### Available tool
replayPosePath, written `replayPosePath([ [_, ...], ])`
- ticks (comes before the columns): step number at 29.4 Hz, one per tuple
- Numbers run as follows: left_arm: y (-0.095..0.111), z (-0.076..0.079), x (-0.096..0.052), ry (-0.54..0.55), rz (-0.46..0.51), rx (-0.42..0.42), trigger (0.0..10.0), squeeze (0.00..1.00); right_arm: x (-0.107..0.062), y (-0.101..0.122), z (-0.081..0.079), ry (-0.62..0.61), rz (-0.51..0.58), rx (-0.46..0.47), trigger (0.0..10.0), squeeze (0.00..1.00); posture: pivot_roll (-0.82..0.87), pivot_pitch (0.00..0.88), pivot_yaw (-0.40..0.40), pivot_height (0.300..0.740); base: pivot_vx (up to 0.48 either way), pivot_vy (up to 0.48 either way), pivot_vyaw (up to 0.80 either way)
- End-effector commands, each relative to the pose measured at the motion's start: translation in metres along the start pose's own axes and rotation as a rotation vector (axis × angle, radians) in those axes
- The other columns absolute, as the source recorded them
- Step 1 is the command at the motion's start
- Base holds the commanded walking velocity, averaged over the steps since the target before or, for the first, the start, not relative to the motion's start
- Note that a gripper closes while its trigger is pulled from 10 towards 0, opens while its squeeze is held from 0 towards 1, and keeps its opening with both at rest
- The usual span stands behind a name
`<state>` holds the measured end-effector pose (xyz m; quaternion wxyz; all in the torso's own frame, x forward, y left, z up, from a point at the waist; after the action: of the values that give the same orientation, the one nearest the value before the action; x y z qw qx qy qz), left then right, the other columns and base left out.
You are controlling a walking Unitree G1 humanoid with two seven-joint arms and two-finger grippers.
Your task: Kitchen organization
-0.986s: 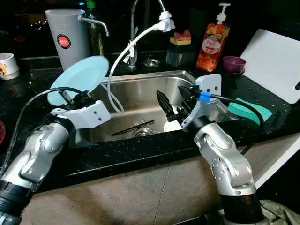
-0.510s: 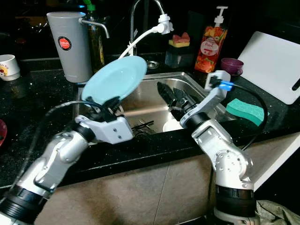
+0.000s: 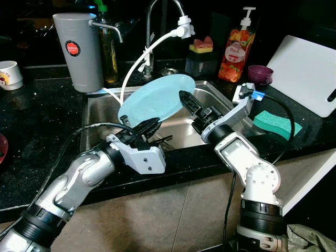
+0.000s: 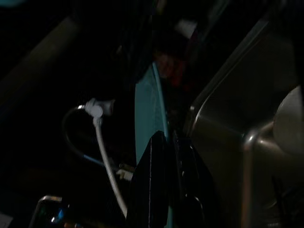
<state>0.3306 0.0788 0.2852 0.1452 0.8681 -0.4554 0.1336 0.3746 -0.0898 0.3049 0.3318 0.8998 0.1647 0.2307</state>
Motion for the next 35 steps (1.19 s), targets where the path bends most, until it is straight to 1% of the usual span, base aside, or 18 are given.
replayPosePath([
  [1,0.01,0.007,0.003,-0.034,0.056,0.007,10.0,0.0,0.001,-0.001,0.001,-0.006,-0.015,0.011,10.0,0.0,0.05,0.162,-0.08,0.74,0.0,0.0,0.0],
  [5,0.018,0.009,0.006,-0.041,0.106,-0.004,10.0,0.0,0.003,-0.006,0.008,-0.047,-0.046,0.008,10.0,0.0,0.05,0.162,-0.08,0.74,0.0,0.0,0.0],
  [6,0.018,0.009,0.006,-0.041,0.106,-0.004,10.0,0.0,0.003,-0.006,0.008,-0.047,-0.046,0.008,10.0,0.0,0.05,0.162,-0.08,0.74,0.0,0.0,0.0],
  [7,0.02,0.01,0.006,-0.046,0.115,-0.003,10.0,0.0,0.003,-0.006,0.009,-0.054,-0.048,0.009,4.8,0.0,0.05,0.167,-0.08,0.74,0.0,0.0,0.0],
  [8,0.021,0.011,0.006,-0.052,0.125,-0.006,10.0,0.0,0.003,-0.006,0.011,-0.062,-0.048,0.01,0.4,0.0,0.05,0.167,-0.08,0.74,0.0,0.0,0.0],
  [9,0.022,0.012,0.005,-0.057,0.133,-0.008,10.0,0.0,0.004,-0.006,0.012,-0.068,-0.049,0.011,0.4,0.0,0.05,0.167,-0.08,0.74,0.0,0.0,0.0],
  [10,0.023,0.012,0.004,-0.061,0.143,-0.013,10.0,0.0,0.004,-0.006,0.013,-0.073,-0.049,0.013,0.0,0.0,0.05,0.167,-0.08,0.74,0.0,0.0,0.0],
  [18,0.02,0.013,0.002,-0.063,0.143,0.005,10.0,0.0,0.005,-0.001,0.013,-0.074,-0.025,0.028,0.0,0.0,0.05,0.167,-0.082,0.74,0.0,0.0,0.0],
  [25,0.014,0.012,0.004,-0.041,0.112,0.022,10.0,0.0,0.004,0.002,0.013,-0.071,-0.013,0.025,0.0,0.0,0.05,0.167,-0.082,0.74,0.0,0.0,0.0],
  [26,0.008,0.015,0.004,-0.056,0.073,0.003,10.0,0.0,0.003,0.003,0.014,-0.079,-0.004,0.017,0.0,0.0,0.05,0.161,-0.083,0.74,0.0,0.0,0.0],
  [27,0.006,0.017,0.004,-0.062,0.057,-0.013,10.0,0.0,0.003,0.004,0.015,-0.083,-0.001,0.014,0.0,0.0,0.05,0.161,-0.083,0.74,0.0,0.0,0.0],
  [28,0.005,0.018,0.004,-0.072,0.048,-0.028,10.0,1.0,0.003,0.005,0.015,-0.086,0.003,0.009,0.0,0.0,0.05,0.161,-0.083,0.74,0.0,0.0,0.0],
  [30,0.004,0.019,0.003,-0.081,0.047,-0.038,10.0,1.0,0.003,0.005,0.015,-0.087,0.005,0.004,0.0,0.0,0.05,0.161,-0.083,0.74,0.0,0.0,0.0],
  [31,0.003,0.017,0.003,-0.064,0.041,-0.037,10.0,1.0,0.003,0.006,0.015,-0.087,0.012,-0.005,0.0,0.0,0.05,0.161,-0.083,0.74,0.0,0.0,0.0],
  [32,0.002,0.014,0.003,-0.044,0.029,-0.049,10.0,1.0,0.002,0.008,0.015,-0.088,0.02,-0.019,10.0,0.0,0.05,0.161,-0.083,0.74,0.0,0.0,0.0],
  [34,0.001,0.013,0.003,-0.031,0.021,-0.058,10.0,1.0,0.002,0.009,0.015,-0.089,0.026,-0.028,10.0,0.0,0.05,0.161,-0.083,0.74,0.0,0.0,0.0],
  [35,0.001,0.011,0.003,-0.017,0.011,-0.079,10.0,1.0,0.002,0.011,0.015,-0.089,0.038,-0.044,10.0,0.0,0.05,0.161,-0.083,0.74,0.0,0.0,0.0],
])
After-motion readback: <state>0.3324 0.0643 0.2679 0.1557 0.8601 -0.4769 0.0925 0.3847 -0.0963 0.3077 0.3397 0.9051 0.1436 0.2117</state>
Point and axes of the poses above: a point about 5 cm out from each wrist's last joint towards the gripper, its own x axis pointing out of the wrist towards the gripper, its own y axis along the axis of the wrist's last joint, z = x × y, the point moved 4 cm from there along x, pointing out of the wrist towards the gripper, and after that the axes turned 1 degree about x, right-handed, at the moved point
